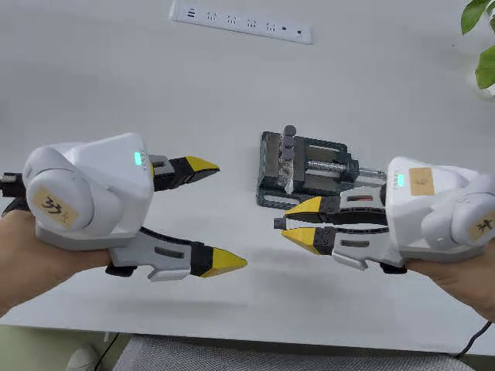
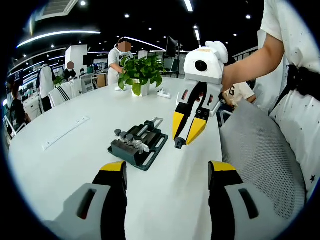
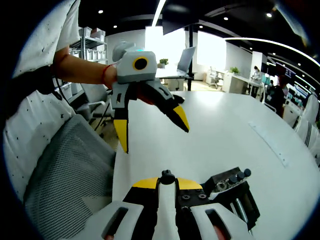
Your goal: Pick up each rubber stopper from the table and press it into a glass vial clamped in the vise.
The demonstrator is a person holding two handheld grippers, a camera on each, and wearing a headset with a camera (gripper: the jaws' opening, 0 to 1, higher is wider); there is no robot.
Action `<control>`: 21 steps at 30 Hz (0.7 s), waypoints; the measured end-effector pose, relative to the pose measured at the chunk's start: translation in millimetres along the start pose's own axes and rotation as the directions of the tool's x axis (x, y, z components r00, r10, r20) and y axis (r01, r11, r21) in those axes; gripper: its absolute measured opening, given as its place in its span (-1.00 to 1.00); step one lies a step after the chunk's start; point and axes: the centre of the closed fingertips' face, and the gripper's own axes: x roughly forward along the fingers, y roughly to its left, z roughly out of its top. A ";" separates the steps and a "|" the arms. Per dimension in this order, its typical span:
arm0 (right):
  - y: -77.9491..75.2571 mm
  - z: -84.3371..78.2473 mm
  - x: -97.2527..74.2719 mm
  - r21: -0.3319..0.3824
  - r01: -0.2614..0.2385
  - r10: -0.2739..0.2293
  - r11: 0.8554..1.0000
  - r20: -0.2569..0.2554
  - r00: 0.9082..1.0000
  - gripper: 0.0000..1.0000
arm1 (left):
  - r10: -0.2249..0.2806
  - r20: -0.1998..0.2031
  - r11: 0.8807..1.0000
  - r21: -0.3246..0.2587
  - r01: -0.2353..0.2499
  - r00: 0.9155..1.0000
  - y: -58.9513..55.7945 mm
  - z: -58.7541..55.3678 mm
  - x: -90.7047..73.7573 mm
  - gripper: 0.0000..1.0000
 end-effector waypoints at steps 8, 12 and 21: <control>7.8 37.5 -23.8 -0.037 -0.007 0.010 0.999 0.064 0.998 -0.86 | -0.019 0.087 1.000 -0.019 0.021 0.996 -2.6 33.0 0.6 -0.15; 9.5 48.8 -30.9 -0.040 -0.009 0.012 0.999 0.086 0.996 -0.86 | -0.038 0.143 0.998 -0.036 0.044 0.989 -5.4 48.4 -1.4 -0.38; 12.3 60.3 -36.0 -0.032 -0.002 0.005 0.999 0.116 0.993 -0.86 | -0.107 0.228 0.991 -0.055 0.122 0.968 -19.9 71.1 -5.7 -0.67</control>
